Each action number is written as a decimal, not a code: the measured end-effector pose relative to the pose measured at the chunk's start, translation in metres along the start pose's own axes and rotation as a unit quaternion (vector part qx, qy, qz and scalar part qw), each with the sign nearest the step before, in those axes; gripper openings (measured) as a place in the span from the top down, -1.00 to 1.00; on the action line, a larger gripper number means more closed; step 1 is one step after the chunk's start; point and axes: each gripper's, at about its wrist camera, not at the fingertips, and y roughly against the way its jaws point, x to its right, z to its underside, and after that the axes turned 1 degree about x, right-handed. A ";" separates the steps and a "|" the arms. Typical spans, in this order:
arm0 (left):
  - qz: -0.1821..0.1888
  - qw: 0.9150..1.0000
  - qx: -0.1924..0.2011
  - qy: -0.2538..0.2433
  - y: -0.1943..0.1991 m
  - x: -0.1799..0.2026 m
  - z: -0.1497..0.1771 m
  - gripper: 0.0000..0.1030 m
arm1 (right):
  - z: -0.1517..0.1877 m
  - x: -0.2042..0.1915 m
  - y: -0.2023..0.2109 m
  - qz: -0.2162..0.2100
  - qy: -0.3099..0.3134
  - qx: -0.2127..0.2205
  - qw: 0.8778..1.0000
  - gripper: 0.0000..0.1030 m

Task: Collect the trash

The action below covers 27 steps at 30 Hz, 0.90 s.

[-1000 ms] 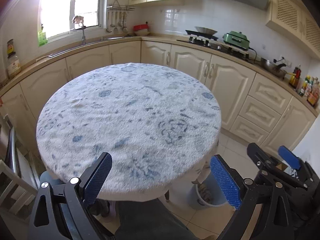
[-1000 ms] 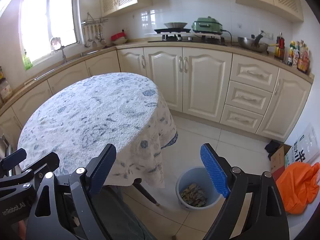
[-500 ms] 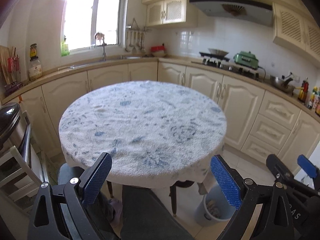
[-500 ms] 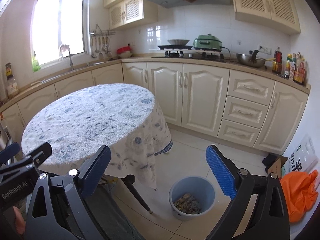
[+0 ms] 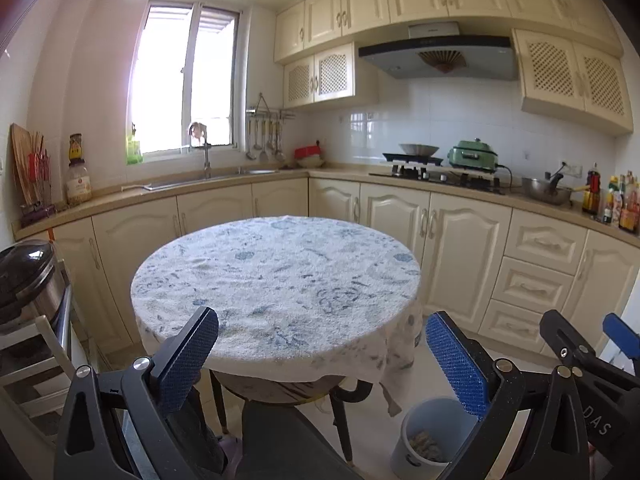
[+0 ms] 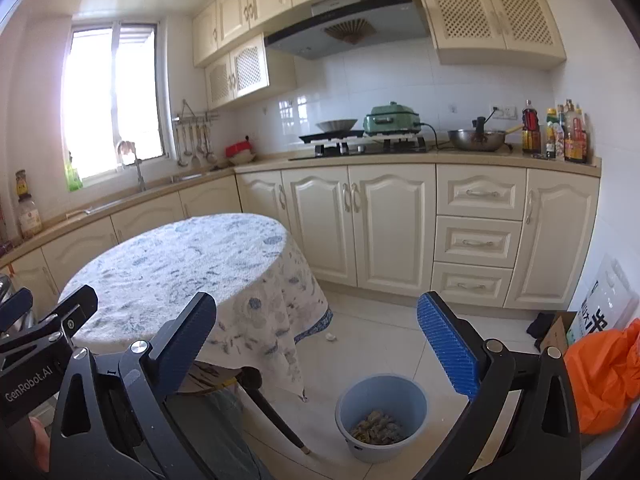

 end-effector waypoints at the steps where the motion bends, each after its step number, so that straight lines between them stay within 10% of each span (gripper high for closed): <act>1: 0.001 1.000 0.007 -0.001 0.004 0.002 0.002 -0.99 | 0.000 0.002 0.004 -0.002 0.000 0.007 1.000 -0.99; 11: -0.035 0.996 0.082 -0.011 0.042 0.011 0.030 -0.99 | 0.000 0.013 0.027 -0.012 -0.007 0.044 0.999 -0.99; 27: -0.019 0.997 0.078 0.001 0.049 0.018 0.055 -0.99 | 0.001 0.020 0.047 -0.001 -0.002 0.070 0.998 -0.99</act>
